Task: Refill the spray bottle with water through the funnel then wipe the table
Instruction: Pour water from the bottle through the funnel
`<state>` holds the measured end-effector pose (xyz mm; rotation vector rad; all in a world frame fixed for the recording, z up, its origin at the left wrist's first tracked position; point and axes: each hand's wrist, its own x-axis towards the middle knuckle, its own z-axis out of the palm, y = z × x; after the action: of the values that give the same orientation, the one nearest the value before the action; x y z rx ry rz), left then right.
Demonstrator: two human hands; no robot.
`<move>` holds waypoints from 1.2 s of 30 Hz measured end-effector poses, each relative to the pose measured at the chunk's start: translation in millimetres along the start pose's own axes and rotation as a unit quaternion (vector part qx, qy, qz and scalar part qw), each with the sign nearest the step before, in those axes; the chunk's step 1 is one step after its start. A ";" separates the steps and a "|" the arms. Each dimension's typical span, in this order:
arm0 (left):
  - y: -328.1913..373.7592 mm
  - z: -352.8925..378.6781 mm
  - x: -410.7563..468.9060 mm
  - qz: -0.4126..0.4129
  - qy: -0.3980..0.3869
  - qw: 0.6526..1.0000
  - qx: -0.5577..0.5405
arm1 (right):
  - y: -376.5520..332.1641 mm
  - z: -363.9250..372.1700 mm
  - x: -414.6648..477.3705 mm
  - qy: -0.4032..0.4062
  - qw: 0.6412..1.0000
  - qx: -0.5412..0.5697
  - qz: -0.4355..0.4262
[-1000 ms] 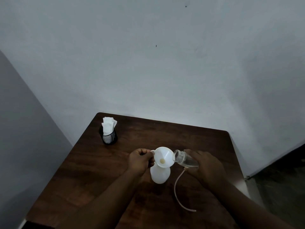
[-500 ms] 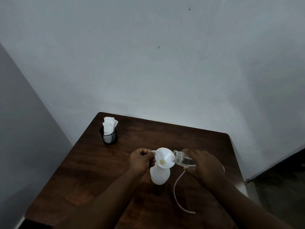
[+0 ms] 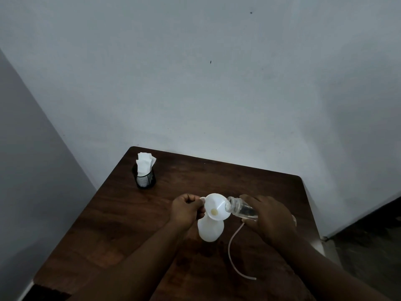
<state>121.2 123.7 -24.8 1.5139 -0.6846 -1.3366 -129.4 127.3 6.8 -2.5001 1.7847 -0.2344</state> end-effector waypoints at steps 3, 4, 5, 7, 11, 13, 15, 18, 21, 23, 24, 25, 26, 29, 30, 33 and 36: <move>0.6 0.0 -1.8 0.000 -0.001 1.000 -0.001 | 0.4 -0.2 0.1 -0.002 1.000 -0.008 -0.004; 0.7 -0.1 -2.3 0.001 -0.002 1.000 -0.002 | 0.5 -0.3 -0.1 -0.002 1.000 -0.009 -0.003; 0.7 -0.1 -2.7 0.001 -0.003 1.000 -0.002 | 0.6 -0.3 -0.2 -0.003 1.000 -0.010 -0.002; 0.3 -0.5 -2.6 0.002 -0.004 1.000 -0.002 | 1.1 0.0 -0.4 -0.004 1.000 -0.011 -0.003; -1.6 -1.3 -0.4 0.002 -0.005 1.000 0.001 | 2.7 -0.1 -1.1 -0.002 1.000 -0.010 -0.006; -2.5 -1.5 0.5 0.000 -0.004 1.000 0.003 | 2.7 -0.9 -1.0 -0.004 1.000 -0.010 -0.004; -2.3 -0.9 0.6 -0.003 -0.001 1.000 0.005 | 2.3 -1.9 -0.9 -0.003 1.000 -0.008 -0.004; -2.1 0.1 1.3 -0.005 -0.001 1.000 0.006 | 1.8 -2.8 -1.2 0.000 1.000 -0.001 -0.004; -1.8 0.1 2.0 -0.005 -0.003 1.000 0.005 | 1.7 -2.7 -1.5 -0.001 1.000 -0.002 -0.006; -2.0 -0.3 1.9 -0.005 -0.002 1.000 0.008 | 1.8 -3.0 -1.5 0.001 1.000 0.000 -0.007; -2.1 -0.4 1.6 -0.004 -0.001 1.000 0.011 | 2.0 -2.9 -1.4 0.001 1.000 0.002 -0.008; -2.2 -0.5 1.5 -0.003 -0.002 1.000 0.014 | 2.1 -2.7 -1.4 0.001 1.000 0.003 -0.010; -2.6 -0.6 1.7 -0.002 -0.002 1.000 0.015 | 2.4 -2.8 -1.3 0.000 1.000 0.005 -0.011; -3.1 0.1 2.6 -0.003 -0.002 1.000 0.011 | 4.3 -2.2 -0.3 -0.002 1.000 0.006 -0.013; -3.1 0.4 3.1 -0.003 0.001 1.000 0.013 | 4.7 -2.1 -0.1 -0.002 1.000 0.005 -0.014; -3.2 0.4 3.7 0.000 -0.001 1.000 0.014 | 4.9 -1.9 1.1 0.000 1.000 0.005 -0.018; -4.3 0.6 4.4 0.001 0.000 1.000 0.009 | 5.3 -2.0 2.8 -0.001 1.000 0.007 -0.022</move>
<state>120.9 121.2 -30.4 1.5285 -0.6997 -1.3325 -133.8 123.0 8.3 -2.5315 1.7227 -0.2438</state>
